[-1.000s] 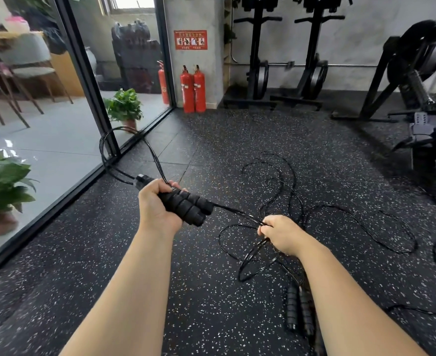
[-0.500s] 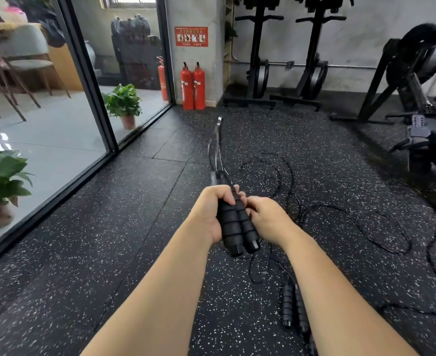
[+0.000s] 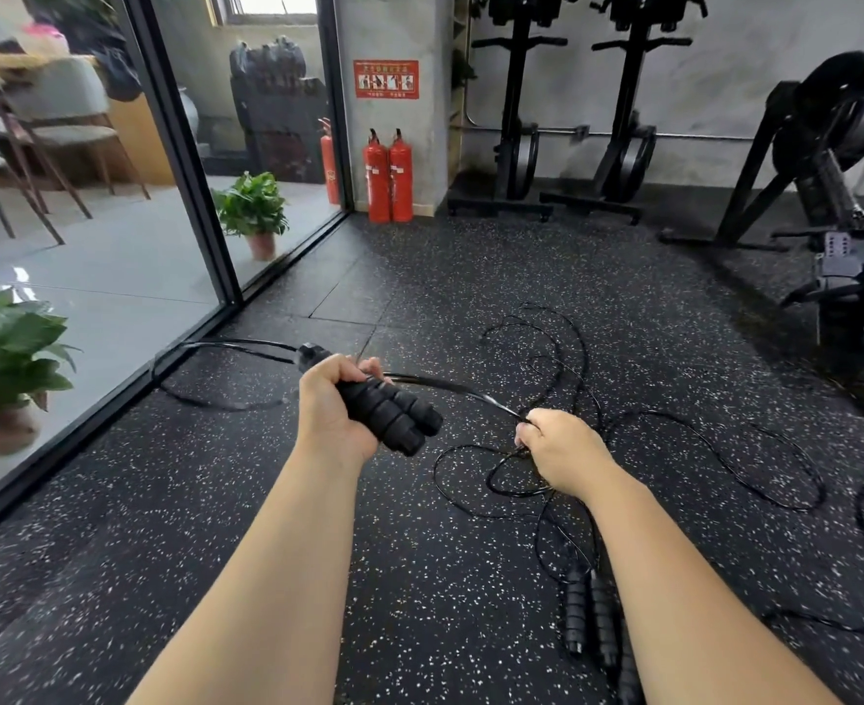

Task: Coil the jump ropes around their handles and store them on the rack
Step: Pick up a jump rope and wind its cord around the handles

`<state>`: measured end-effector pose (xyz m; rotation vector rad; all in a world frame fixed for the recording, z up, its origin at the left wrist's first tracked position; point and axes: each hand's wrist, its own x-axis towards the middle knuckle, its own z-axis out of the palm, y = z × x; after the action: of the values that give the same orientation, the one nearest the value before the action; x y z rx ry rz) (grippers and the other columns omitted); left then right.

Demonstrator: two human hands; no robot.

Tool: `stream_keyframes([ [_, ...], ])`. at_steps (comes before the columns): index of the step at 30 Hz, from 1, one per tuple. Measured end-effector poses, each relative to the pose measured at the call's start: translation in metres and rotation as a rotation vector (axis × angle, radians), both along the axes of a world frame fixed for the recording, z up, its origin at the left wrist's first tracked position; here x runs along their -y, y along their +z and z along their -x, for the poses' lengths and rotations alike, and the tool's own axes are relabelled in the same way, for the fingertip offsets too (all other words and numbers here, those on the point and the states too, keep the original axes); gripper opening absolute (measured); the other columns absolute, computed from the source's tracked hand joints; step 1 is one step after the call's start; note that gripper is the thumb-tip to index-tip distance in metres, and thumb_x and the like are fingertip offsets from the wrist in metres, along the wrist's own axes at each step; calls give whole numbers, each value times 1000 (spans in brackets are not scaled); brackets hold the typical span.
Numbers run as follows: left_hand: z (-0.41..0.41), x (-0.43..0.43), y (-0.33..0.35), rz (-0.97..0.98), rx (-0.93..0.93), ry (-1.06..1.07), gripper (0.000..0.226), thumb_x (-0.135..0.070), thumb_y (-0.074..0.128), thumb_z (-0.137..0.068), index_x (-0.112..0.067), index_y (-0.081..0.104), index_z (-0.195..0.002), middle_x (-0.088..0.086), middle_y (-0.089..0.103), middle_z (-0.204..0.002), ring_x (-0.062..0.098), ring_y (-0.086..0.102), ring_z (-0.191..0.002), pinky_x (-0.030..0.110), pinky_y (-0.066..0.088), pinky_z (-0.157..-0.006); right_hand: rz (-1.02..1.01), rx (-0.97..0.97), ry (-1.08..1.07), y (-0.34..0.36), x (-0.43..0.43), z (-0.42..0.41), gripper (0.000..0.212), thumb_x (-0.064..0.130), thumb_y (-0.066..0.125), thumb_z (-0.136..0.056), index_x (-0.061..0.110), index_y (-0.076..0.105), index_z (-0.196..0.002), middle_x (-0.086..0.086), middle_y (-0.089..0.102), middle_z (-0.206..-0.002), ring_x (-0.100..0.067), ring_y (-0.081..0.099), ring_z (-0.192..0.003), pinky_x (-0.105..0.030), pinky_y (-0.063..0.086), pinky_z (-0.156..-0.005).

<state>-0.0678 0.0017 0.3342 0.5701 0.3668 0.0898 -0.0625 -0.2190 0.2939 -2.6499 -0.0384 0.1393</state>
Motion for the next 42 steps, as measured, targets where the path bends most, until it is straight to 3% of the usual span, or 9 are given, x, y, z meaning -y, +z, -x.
stream_keyframes([
  [6,19,48,7,-183,-50,-548,39,2,43,-56,-4,55,-93,16,61,-97,28,66,-76,35,55,-71,-258,26,130,11,-26,-5,28,31,49,-92,11,59,-76,-5,64,-74,-29,59,-74,-39,49,-70],
  [11,10,44,8,-58,-23,-546,41,2,44,-53,-4,54,-92,16,60,-98,21,60,-67,35,52,-73,-626,-82,151,26,-23,6,36,36,52,-98,7,62,-78,-5,56,-67,-18,43,-60,-30,35,-57],
  [15,3,21,3,16,-1,-438,36,0,42,-55,-4,53,-89,12,58,-88,18,55,-64,33,51,-71,-924,-261,87,33,-3,9,32,11,39,-100,-2,68,-105,-11,72,-85,-20,64,-79,-41,47,-85],
  [24,-2,12,-2,68,22,-243,28,1,43,-54,-7,47,-81,6,51,-83,18,54,-61,32,48,-73,-658,-323,256,27,-1,11,21,-7,65,-85,-8,67,-105,-5,68,-84,-4,61,-68,-10,46,-61],
  [28,0,14,-1,39,-25,-239,26,2,41,-56,-8,46,-80,5,51,-82,18,53,-64,32,47,-76,-649,-293,259,28,-6,10,16,-1,66,-86,-6,69,-101,-4,67,-81,-7,58,-69,-14,48,-64],
  [32,3,18,-3,-54,-121,-321,24,3,40,-58,-7,47,-79,5,52,-78,20,52,-64,32,48,-71,-621,-181,125,25,-9,5,17,2,52,-95,1,69,-96,7,54,-49,-7,44,-46,-22,40,-53],
  [35,4,22,-5,-171,-193,-422,25,2,41,-55,-7,48,-77,6,51,-79,20,52,-61,32,49,-69,-717,-102,9,25,-14,5,18,3,44,-99,5,61,-98,-5,68,-63,-8,50,-47,-19,38,-47],
  [39,2,23,-7,-206,-210,-441,28,2,42,-54,-8,47,-79,6,50,-81,20,52,-60,36,47,-83,-876,-99,-71,25,-15,2,36,-5,55,-85,11,55,-117,-5,66,-105,-12,57,-84,-24,42,-70],
  [42,-1,22,-7,-218,-183,-395,36,4,44,-47,-9,46,-81,6,50,-81,21,52,-61,35,44,-94,-913,-208,-69,21,-19,1,63,14,62,-71,16,45,-132,-4,53,-117,-13,51,-106,-37,40,-101],
])
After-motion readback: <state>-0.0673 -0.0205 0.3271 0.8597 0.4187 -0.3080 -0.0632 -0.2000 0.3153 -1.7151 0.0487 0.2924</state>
